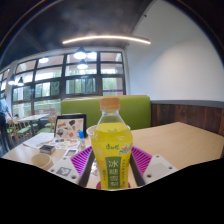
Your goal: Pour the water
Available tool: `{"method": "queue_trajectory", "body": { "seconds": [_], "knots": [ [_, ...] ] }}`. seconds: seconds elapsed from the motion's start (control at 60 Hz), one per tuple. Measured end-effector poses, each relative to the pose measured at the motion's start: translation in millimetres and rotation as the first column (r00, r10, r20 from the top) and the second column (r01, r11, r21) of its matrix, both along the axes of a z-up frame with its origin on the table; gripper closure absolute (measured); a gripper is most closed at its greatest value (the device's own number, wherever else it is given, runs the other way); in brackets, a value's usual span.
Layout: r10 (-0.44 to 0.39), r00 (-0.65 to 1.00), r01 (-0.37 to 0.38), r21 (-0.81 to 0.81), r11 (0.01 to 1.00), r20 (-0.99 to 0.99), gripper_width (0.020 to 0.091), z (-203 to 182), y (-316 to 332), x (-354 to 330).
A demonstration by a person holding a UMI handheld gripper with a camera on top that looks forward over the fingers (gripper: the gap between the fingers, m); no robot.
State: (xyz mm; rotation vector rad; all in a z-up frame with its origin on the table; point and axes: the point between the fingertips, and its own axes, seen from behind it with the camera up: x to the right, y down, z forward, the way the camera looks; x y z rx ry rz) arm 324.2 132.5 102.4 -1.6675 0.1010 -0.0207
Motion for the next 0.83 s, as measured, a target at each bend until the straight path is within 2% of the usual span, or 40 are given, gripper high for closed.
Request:
{"method": "queue_trajectory", "body": {
  "seconds": [0.05,0.067,0.133,0.317,0.567,0.833],
  "knots": [
    [0.024,1.0,-0.024,0.007,1.0,-0.018,0.0263,6,-8,-6],
    [0.03,0.999,-0.03,0.011,0.999,-0.024,0.0247,9,-11,-8],
    [0.017,1.0,-0.017,0.004,1.0,-0.024,0.0281,15,-26,-9],
    [-0.017,1.0,0.017,-0.033,0.999,0.019,0.0266,36,-86,-28],
    [0.01,1.0,-0.009,-0.051,0.999,0.017,0.0269,65,-198,-94],
    [0.038,0.998,-0.036,-0.043,0.998,0.058,0.0264,65,-287,-148]
  ]
}}
